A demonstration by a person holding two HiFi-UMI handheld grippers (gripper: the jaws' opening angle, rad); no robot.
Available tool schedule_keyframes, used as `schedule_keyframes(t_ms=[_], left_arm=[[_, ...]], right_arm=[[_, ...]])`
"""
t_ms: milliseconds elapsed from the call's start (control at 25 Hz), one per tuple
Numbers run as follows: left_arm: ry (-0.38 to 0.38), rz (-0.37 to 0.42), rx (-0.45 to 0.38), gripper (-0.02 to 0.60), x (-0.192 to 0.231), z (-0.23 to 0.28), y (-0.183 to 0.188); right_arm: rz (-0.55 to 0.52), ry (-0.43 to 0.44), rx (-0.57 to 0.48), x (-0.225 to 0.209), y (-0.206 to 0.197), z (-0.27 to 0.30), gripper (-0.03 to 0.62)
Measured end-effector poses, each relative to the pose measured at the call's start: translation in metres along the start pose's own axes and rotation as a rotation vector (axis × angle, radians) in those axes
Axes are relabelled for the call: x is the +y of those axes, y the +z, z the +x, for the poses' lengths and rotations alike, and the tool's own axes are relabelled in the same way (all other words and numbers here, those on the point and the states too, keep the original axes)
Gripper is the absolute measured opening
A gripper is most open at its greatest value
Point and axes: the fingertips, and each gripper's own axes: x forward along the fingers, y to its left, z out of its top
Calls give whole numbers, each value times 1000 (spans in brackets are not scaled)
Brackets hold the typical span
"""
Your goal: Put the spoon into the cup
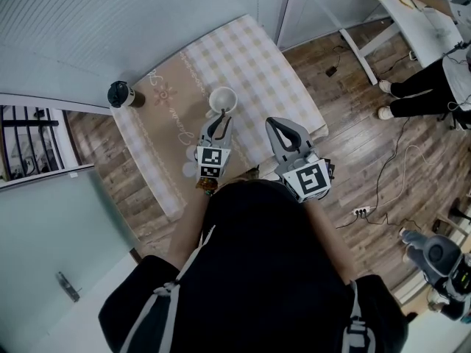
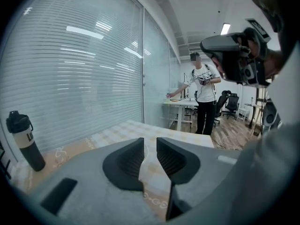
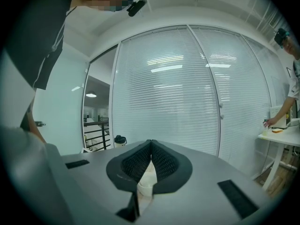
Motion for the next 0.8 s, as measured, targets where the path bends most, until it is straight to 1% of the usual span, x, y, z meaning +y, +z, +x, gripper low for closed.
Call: schedule_keyframes(t_ms=[80,240,360,560,720,800], left_arm=[[-2,11,-12,94,-5,1,10],[16,28,-47,90,5,-20,17],[39,40,-95,75,10,-34,36],[78,55,-209,71,24,-57,91],[88,77,-313,69,27,-77,142],[92,71,-360,69,26,-88,166]], right_arm=[[5,5,-2,-5,1,0,8],[7,20,-14,16,1,6,8],[3,24,-20,19,2,7,8],[-3,7,-33,13,9,8,8],[-18,-8,-79,7,28,8,8],[-34,-9,-92,7,37,10,8]])
